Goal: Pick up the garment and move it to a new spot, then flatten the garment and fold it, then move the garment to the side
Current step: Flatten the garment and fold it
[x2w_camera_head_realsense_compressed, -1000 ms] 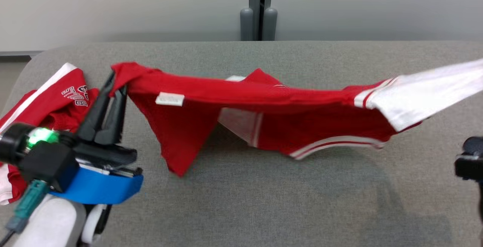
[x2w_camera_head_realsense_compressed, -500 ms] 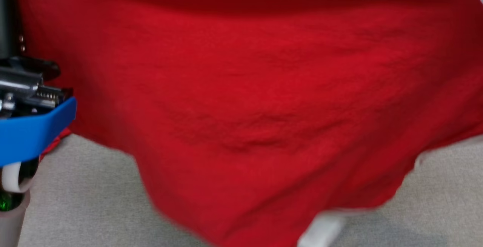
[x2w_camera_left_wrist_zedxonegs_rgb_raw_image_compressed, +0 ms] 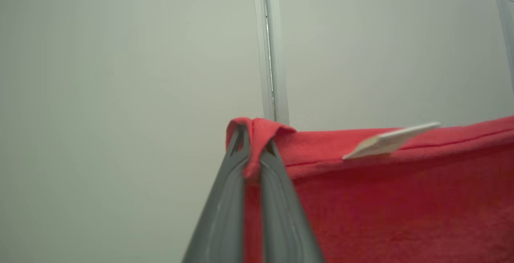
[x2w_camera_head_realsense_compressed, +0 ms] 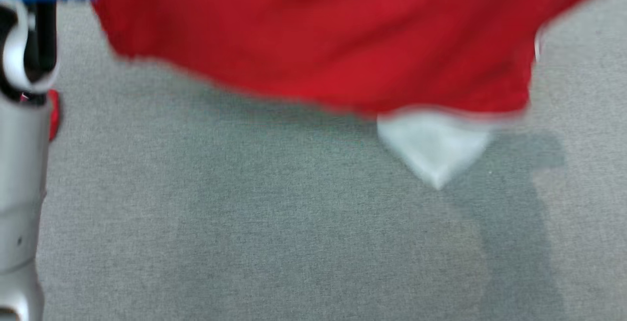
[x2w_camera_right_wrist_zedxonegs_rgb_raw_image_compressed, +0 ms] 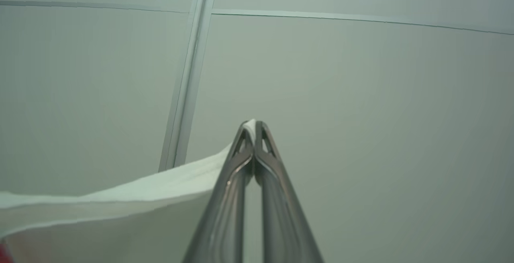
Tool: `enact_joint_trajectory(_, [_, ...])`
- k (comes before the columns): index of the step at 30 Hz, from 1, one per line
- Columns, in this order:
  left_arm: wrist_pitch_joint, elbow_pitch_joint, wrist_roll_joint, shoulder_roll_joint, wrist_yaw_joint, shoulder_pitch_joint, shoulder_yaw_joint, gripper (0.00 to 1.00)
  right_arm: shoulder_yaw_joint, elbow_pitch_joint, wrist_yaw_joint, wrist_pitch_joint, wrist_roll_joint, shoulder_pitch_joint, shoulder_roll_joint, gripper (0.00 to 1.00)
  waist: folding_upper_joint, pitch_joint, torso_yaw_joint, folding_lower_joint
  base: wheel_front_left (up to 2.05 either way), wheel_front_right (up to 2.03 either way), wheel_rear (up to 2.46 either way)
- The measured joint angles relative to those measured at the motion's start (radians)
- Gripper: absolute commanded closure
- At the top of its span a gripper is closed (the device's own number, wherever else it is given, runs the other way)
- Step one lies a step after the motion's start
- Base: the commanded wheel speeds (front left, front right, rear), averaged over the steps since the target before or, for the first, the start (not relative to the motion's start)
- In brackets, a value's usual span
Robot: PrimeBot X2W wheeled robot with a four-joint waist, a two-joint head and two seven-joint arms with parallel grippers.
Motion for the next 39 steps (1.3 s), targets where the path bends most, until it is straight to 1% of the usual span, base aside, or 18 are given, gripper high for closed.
enact_joint_trajectory(4, [-0.052,0.212,-0.009,-0.051,-0.026,-0.114,-0.017,1.00,0.059,0.180,0.000,-0.070,0.016,-0.130,0.010,1.00,0.0000,0.023,0.007,0.0000,0.00,0.00,0.00])
enact_joint_trajectory(9, [-0.100,0.484,-0.033,-0.092,-0.051,-0.151,-0.016,1.00,0.145,0.398,0.000,-0.151,0.044,-0.151,0.068,1.00,-0.0001,0.036,-0.012,-0.0004,0.00,0.00,0.00])
enact_joint_trajectory(12, [-0.117,0.640,-0.046,-0.122,-0.061,-0.125,-0.019,1.00,0.199,0.528,0.000,-0.182,0.061,-0.096,0.119,1.00,0.0000,0.049,-0.024,-0.0002,0.00,0.00,0.00])
enact_joint_trajectory(17, [-0.126,0.884,-0.089,-0.185,-0.075,-0.029,-0.006,1.00,0.267,0.735,0.000,-0.214,0.099,0.035,0.213,1.00,0.0000,0.072,-0.039,-0.0002,0.00,0.00,0.00])
enact_joint_trajectory(20, [-0.128,0.974,-0.104,-0.208,-0.081,0.017,0.006,1.00,0.295,0.815,0.000,-0.225,0.133,0.106,0.245,1.00,0.0000,0.082,-0.046,-0.0003,0.00,0.00,0.00])
enact_joint_trajectory(22, [-0.128,0.979,-0.107,-0.217,-0.085,0.046,0.021,1.00,0.306,0.835,0.000,-0.229,0.161,0.152,0.255,1.00,0.0000,0.087,-0.047,-0.0002,0.00,0.00,0.00])
enact_joint_trajectory(24, [-0.129,0.959,-0.105,-0.220,-0.086,0.084,0.039,1.00,0.295,0.811,0.000,-0.230,0.184,0.204,0.259,1.00,0.0000,0.085,-0.046,-0.0002,0.00,0.00,0.00])
enact_joint_trajectory(27, [-0.130,0.908,-0.084,-0.226,-0.086,0.162,0.068,1.00,0.270,0.724,0.000,-0.232,0.201,0.309,0.262,1.00,0.0000,0.069,-0.040,-0.0003,0.00,0.00,0.00])
enact_joint_trajectory(33, [-0.130,0.815,-0.048,-0.253,-0.087,0.336,0.119,1.00,0.195,0.513,0.000,-0.232,0.208,0.589,0.264,1.00,-0.0002,0.005,-0.021,-0.0005,0.00,0.00,0.00])
enact_joint_trajectory(37, [-0.130,0.730,-0.016,-0.257,-0.086,0.456,0.137,1.00,0.155,0.360,0.000,-0.232,0.183,0.777,0.274,1.00,-0.0003,-0.041,-0.012,-0.0006,0.00,0.00,0.00])
enact_joint_trajectory(39, [-0.130,0.677,-0.004,-0.261,-0.079,0.525,0.141,1.00,0.139,0.286,0.000,-0.232,0.170,0.868,0.279,1.00,-0.0003,-0.064,-0.008,-0.0006,0.00,0.00,0.00])
